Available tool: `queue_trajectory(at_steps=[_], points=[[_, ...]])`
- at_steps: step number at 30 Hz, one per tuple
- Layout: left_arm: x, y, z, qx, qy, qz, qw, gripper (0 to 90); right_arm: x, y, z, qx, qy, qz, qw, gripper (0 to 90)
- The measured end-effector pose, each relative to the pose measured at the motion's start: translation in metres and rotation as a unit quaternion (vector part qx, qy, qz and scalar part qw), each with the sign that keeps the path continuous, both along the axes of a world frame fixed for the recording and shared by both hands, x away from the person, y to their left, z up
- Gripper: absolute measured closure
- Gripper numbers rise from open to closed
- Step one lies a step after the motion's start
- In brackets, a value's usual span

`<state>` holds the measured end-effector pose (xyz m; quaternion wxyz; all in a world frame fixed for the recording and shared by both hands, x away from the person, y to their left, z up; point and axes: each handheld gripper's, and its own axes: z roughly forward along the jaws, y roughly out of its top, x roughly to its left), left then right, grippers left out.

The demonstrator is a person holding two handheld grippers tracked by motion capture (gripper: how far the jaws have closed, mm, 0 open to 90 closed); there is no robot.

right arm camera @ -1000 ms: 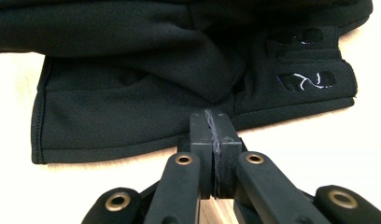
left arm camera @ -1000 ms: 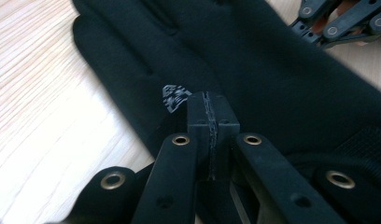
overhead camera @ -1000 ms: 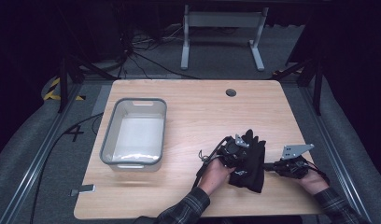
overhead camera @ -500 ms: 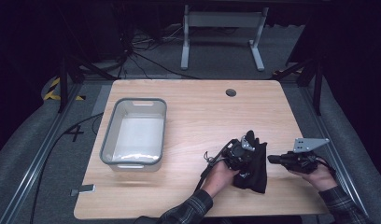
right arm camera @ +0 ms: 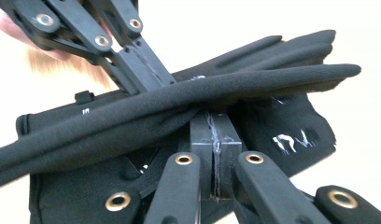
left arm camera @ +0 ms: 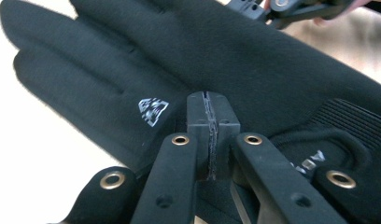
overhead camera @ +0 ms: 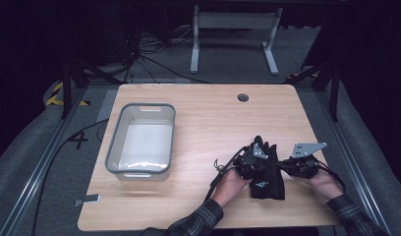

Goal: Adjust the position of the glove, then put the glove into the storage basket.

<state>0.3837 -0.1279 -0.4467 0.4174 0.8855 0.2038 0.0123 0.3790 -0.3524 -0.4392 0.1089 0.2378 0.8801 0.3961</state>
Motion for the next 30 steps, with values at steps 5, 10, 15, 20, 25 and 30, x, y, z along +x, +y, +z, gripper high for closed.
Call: queue_trajectory(at_steps=[5,10,15,20,25,30], points=[[-0.002,-0.006,-0.005,0.015,0.002,-0.006,0.9999,88.2,-0.002,-0.027,0.008,0.012,-0.008,-0.032,0.9994,90.0],[-0.005,-0.006,-0.003,0.014,-0.004,-0.008,0.9999,88.2,-0.01,-0.028,0.018,0.029,-0.02,-0.025,0.9991,90.0],[-0.011,-0.005,0.003,0.004,-0.007,-0.012,0.9999,88.2,-0.013,-0.019,0.011,0.013,-0.013,-0.005,0.9998,90.0],[-0.017,-0.008,0.001,0.014,-0.005,-0.027,0.9995,87.9,-0.011,-0.015,-0.001,-0.009,0.005,0.003,0.9999,90.0],[-0.014,-0.008,-0.002,0.021,0.004,-0.025,0.9995,87.9,-0.009,-0.016,0.012,0.021,-0.013,-0.002,0.9997,90.0],[-0.014,-0.009,-0.003,0.022,0.004,-0.025,0.9994,88.1,-0.005,-0.005,0.009,0.016,-0.008,0.013,0.9998,90.0]])
